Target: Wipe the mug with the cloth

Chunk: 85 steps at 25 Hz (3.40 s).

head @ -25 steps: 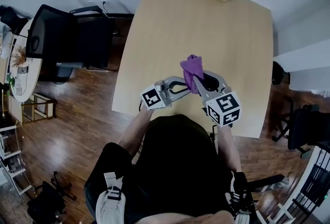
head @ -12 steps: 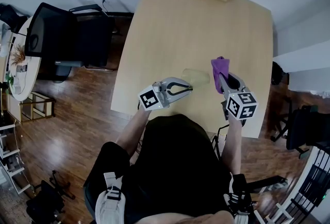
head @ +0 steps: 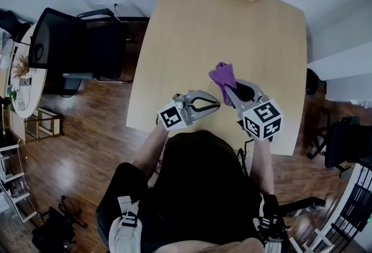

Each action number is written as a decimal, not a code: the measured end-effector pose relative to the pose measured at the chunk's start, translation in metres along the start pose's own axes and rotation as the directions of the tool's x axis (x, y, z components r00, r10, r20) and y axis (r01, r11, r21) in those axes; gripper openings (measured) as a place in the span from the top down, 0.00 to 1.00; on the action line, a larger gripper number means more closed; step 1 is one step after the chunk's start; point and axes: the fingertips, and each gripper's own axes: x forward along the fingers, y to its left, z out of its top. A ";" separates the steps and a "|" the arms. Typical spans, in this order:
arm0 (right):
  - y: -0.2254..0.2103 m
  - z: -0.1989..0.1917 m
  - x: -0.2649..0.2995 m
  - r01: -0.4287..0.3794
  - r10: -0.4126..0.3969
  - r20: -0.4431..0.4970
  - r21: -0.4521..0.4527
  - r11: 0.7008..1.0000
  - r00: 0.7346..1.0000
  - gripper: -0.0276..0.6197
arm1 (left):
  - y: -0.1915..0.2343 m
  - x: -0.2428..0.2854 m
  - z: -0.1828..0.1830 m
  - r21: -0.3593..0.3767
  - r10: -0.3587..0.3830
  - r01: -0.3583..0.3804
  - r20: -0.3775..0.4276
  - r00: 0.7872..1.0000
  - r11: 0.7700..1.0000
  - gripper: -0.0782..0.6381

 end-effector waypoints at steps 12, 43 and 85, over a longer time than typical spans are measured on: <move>-0.052 -0.092 -0.002 -0.255 0.056 0.292 0.707 0.660 0.955 0.86 | 0.024 -0.021 0.026 -0.203 0.129 -0.094 0.163 0.978 0.975 0.83; -0.068 -0.204 0.090 0.138 -0.060 -0.197 0.412 0.901 0.979 0.86 | 0.020 -0.015 -0.207 -0.684 0.148 -0.194 -0.126 0.981 0.703 0.83; -0.012 -0.037 0.036 -0.004 -0.026 0.121 0.241 0.971 0.992 0.86 | 0.057 -0.009 -0.078 -0.617 0.213 -0.175 -0.012 0.977 0.767 0.83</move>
